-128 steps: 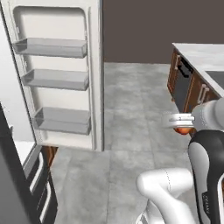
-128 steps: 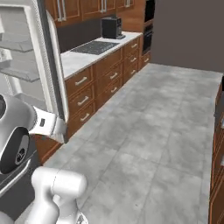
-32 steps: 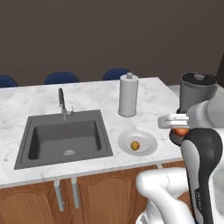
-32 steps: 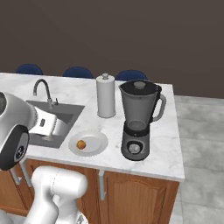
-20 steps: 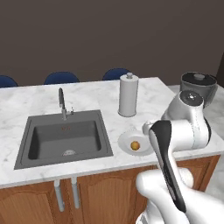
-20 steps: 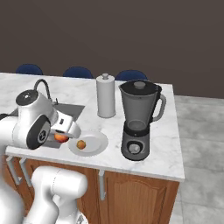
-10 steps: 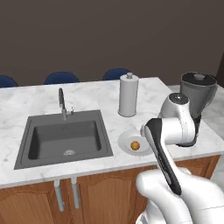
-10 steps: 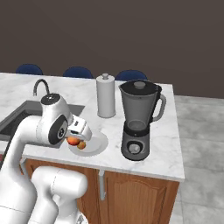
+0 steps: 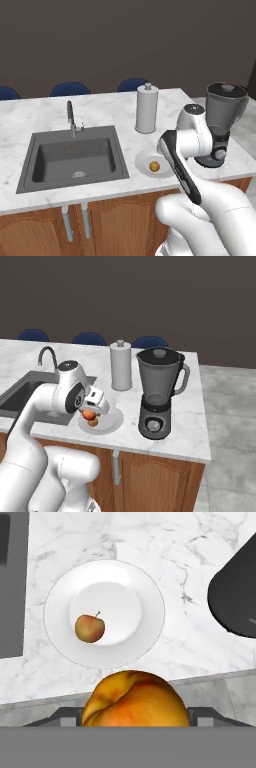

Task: Pick the peach and apple from the fridge and place them on the plate next to the blender to make a fruit smoothie.

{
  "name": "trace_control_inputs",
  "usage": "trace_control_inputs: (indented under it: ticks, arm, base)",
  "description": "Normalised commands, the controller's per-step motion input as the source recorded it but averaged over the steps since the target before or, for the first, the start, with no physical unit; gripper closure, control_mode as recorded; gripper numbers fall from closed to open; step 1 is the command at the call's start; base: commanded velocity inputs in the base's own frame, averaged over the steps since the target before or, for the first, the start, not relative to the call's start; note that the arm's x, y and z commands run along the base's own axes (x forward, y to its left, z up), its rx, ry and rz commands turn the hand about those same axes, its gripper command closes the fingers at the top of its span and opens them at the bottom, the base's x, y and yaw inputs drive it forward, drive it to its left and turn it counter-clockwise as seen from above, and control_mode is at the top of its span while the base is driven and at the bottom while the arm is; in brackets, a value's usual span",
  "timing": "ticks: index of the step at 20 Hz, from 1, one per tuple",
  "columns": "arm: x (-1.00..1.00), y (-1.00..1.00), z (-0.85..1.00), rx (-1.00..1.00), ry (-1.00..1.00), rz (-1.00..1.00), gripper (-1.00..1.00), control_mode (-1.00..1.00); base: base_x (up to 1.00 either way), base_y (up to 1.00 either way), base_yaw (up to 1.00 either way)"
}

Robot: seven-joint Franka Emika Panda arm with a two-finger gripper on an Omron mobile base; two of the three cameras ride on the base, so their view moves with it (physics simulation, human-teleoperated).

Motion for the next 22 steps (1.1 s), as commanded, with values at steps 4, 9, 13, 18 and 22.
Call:
trace_control_inputs:
  ticks: [4,9,13,18,22]
  arm:
    - [0.47,0.00,-0.38,0.00,0.03,-0.02,1.00,-1.00]
    - [0.46,0.00,-0.43,0.00,0.01,0.00,1.00,-1.00]
    - [0.41,0.00,-0.45,0.00,0.02,0.00,1.00,-1.00]
    - [0.36,-0.02,-0.37,0.00,0.01,0.00,1.00,-1.00]
    - [0.26,-0.07,-0.23,0.00,0.02,0.00,1.00,-1.00]
  base:
    - [0.00,0.00,0.00]
    - [0.00,0.00,0.00]
    - [0.00,0.00,0.00]
    - [0.00,0.00,0.00]
    - [0.00,0.00,0.00]
